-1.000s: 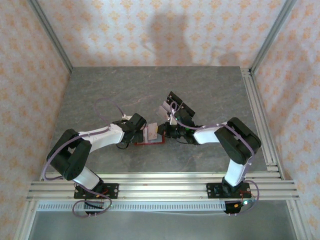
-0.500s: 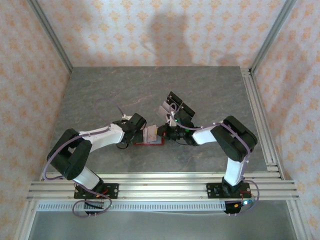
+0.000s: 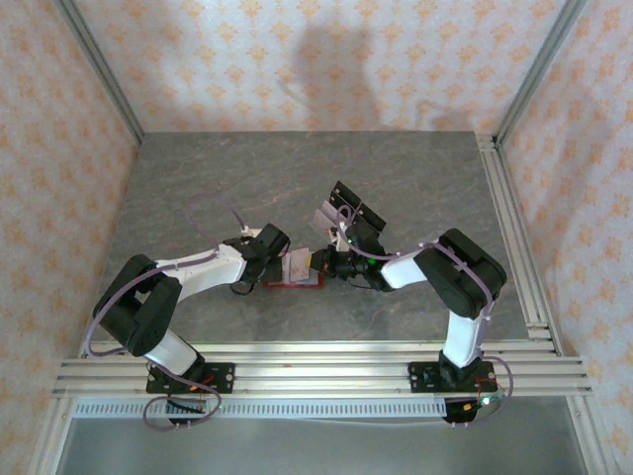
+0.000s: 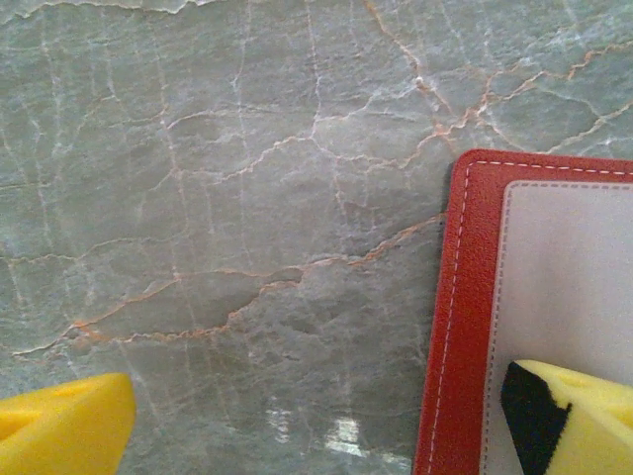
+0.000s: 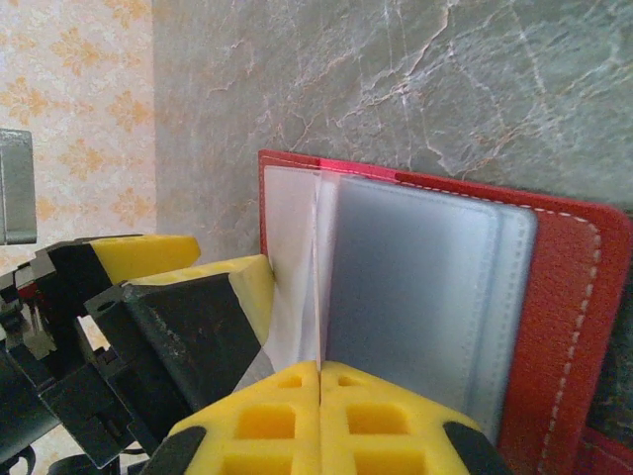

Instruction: Put the credit cards into the card holder

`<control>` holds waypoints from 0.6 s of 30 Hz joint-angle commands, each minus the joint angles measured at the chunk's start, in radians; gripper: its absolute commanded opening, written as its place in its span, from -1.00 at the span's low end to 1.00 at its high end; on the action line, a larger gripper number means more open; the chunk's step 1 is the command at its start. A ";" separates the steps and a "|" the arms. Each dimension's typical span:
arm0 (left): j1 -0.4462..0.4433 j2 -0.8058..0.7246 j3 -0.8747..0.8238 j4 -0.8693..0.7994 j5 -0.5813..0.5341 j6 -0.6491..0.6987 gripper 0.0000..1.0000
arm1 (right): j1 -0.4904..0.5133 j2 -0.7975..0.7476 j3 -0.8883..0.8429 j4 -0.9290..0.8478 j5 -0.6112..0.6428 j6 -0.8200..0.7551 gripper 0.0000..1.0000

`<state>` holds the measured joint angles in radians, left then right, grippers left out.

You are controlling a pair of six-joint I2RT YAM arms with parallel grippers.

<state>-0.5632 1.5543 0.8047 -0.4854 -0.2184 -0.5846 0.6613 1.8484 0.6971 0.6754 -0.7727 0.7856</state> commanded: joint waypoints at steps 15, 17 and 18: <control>-0.010 -0.024 0.037 -0.087 -0.105 -0.006 0.98 | 0.007 0.038 -0.005 0.082 -0.032 0.041 -1.00; -0.009 -0.025 0.034 -0.087 -0.107 -0.006 0.98 | 0.007 0.036 -0.009 0.103 -0.034 0.057 -1.00; -0.009 -0.025 0.034 -0.088 -0.108 -0.006 0.97 | 0.008 0.034 -0.009 0.111 -0.035 0.063 -1.00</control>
<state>-0.5632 1.5532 0.8185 -0.5327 -0.2710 -0.5842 0.6613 1.8771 0.6971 0.7124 -0.7876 0.8272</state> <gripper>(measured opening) 0.987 0.041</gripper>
